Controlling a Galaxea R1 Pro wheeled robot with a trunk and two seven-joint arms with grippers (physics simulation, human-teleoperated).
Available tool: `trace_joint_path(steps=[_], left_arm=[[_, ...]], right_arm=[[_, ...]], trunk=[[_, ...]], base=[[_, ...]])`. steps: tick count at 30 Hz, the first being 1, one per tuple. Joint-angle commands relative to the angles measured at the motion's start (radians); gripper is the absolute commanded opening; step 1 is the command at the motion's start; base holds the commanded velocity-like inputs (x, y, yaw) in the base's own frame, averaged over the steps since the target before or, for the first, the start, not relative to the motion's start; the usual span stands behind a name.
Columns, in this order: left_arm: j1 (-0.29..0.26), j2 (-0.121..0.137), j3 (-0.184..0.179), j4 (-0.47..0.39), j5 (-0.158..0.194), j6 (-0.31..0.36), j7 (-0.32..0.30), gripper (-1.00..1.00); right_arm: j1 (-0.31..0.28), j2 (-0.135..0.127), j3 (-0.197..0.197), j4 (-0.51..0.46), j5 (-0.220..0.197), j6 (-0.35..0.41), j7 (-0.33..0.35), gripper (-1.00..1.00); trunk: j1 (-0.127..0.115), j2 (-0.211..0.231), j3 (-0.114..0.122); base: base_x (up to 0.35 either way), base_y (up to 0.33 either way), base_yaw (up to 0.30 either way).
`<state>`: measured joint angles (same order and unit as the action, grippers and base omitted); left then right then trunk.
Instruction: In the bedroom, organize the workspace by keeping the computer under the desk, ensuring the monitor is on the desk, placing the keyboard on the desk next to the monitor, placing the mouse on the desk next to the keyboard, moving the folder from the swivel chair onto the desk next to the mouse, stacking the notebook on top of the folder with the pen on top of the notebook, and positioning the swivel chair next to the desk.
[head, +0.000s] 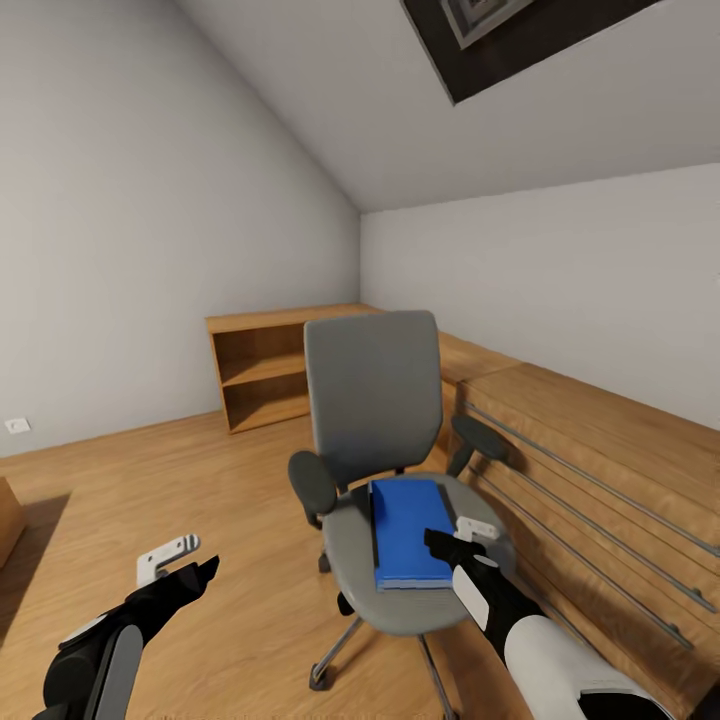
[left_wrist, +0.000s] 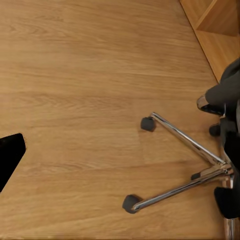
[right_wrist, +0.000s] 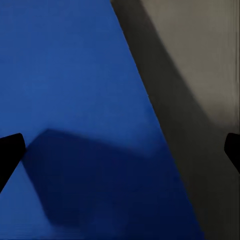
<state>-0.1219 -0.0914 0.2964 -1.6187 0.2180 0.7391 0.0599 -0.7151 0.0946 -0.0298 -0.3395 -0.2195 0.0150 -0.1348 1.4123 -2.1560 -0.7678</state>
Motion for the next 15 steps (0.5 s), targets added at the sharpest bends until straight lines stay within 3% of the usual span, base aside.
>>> trace_joint_path(steps=[1, 15], left_arm=[[-0.001, -0.001, 0.002, -0.001, 0.011, 0.005, 0.006, 1.00], [-0.001, -0.001, 0.004, -0.001, 0.011, 0.005, 0.006, 1.00]], right_arm=[[0.000, 0.001, -0.002, 0.010, -0.008, 0.003, -0.003, 1.00], [0.000, 0.000, -0.002, 0.010, -0.008, 0.003, -0.003, 1.00]], trunk=[[-0.001, 0.000, -0.001], [-0.001, 0.000, -0.001]], base=[[-0.240, 0.000, 0.000], [-0.067, 0.000, 0.000]])
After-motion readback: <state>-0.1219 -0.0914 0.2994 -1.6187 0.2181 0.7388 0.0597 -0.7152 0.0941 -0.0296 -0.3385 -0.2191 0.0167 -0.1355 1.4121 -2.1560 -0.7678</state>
